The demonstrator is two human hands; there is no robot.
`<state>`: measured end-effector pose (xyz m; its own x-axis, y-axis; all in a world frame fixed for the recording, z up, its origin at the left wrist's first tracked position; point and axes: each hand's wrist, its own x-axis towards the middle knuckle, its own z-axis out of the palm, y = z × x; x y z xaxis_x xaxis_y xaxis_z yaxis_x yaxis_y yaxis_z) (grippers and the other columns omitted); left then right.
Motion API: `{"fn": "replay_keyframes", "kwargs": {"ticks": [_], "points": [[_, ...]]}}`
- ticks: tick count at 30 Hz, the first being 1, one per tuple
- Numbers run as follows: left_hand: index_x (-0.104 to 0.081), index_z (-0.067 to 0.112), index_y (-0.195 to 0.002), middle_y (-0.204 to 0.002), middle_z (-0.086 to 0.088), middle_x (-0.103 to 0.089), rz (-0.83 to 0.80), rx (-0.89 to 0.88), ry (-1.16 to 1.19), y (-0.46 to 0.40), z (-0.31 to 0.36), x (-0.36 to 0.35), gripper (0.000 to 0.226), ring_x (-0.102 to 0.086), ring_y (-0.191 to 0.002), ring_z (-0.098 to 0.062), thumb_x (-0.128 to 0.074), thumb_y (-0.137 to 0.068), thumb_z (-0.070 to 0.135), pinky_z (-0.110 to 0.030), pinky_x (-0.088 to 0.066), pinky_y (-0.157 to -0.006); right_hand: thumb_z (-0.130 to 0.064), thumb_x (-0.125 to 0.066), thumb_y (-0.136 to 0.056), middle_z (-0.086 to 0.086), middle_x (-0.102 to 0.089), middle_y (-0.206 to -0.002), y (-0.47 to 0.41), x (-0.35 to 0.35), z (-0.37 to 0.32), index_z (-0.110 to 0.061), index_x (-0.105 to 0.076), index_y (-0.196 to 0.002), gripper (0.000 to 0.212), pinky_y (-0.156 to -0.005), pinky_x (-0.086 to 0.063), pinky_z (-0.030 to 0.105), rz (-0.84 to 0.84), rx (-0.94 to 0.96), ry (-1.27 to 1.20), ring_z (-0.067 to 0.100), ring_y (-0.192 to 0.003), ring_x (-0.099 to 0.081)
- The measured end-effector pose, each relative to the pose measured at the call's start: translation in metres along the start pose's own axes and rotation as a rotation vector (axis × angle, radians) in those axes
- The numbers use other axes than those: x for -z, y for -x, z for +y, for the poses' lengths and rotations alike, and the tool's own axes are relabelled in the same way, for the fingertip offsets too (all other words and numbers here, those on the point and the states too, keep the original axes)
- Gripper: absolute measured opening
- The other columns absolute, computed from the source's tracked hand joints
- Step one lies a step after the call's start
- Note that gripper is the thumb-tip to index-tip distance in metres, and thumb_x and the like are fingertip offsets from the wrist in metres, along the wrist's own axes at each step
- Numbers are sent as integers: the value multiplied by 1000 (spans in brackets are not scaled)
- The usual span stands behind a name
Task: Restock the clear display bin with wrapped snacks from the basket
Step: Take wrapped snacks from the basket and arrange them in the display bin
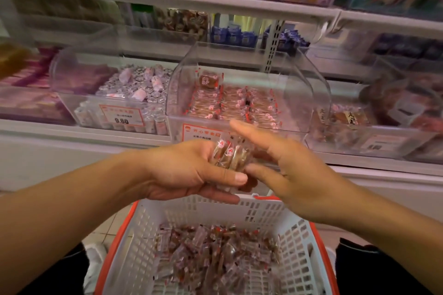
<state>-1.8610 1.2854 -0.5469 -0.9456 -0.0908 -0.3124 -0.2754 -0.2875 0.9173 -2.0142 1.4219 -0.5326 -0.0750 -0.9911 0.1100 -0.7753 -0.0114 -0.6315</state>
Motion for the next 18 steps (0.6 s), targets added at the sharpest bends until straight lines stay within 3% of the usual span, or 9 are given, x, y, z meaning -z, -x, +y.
{"fn": "replay_keyframes", "kwargs": {"ticks": [2, 4, 9, 13, 15, 18], "points": [[-65, 5, -114, -106, -8, -70, 10, -8, 1, -1, -2, -2, 34, -66, -109, -20, -72, -81, 6, -33, -57, -81, -21, -55, -99, -29, -22, -158, 0, 0, 4, -45, -18, -155, 71, -120, -26, 26, -95, -16, -20, -12, -143, -18], [-65, 5, -112, -101, -8, -69, 22, -11, -42, -2, -4, -3, 34, -67, -104, -20, -74, -79, 7, -32, -58, -76, -21, -56, -99, -26, -30, -156, 1, -1, 6, -44, -19, -155, 70, -118, -32, 28, -128, -27, -61, -10, -141, -27], [-66, 7, -101, -96, -14, -69, -47, 50, -210, 4, 3, -1, 26, -69, -92, -20, -76, -77, 12, -23, -55, -59, -15, -77, -84, -15, -63, -127, 1, -1, 5, -33, -51, -141, 65, -101, -51, 32, -32, -14, -226, 3, -117, -61], [-61, 5, -102, -89, -15, -69, -72, 37, -363, 7, 12, -3, 34, -66, -71, -13, -80, -74, 6, -17, -48, -47, -9, -87, -72, 4, -71, -107, -3, 13, -2, -12, -66, -113, 46, -93, -55, 46, -137, 12, -313, 22, -101, -70], [-58, 7, -105, -85, -12, -70, -36, -20, -322, 9, 24, 0, 38, -64, -65, -11, -80, -74, 14, -16, -45, -44, -7, -87, -71, 9, -73, -101, -8, 21, -8, -8, -66, -106, 41, -89, -57, 46, -136, 38, -341, 27, -95, -72], [-64, 10, -110, -96, -15, -71, 112, -150, -65, 18, 48, 10, 48, -67, -69, -13, -72, -77, 44, -19, -49, -46, -12, -83, -70, 8, -75, -95, -28, 37, -14, -12, -70, -103, 36, -74, -61, 32, 11, 4, -458, 23, -85, -73]]}}
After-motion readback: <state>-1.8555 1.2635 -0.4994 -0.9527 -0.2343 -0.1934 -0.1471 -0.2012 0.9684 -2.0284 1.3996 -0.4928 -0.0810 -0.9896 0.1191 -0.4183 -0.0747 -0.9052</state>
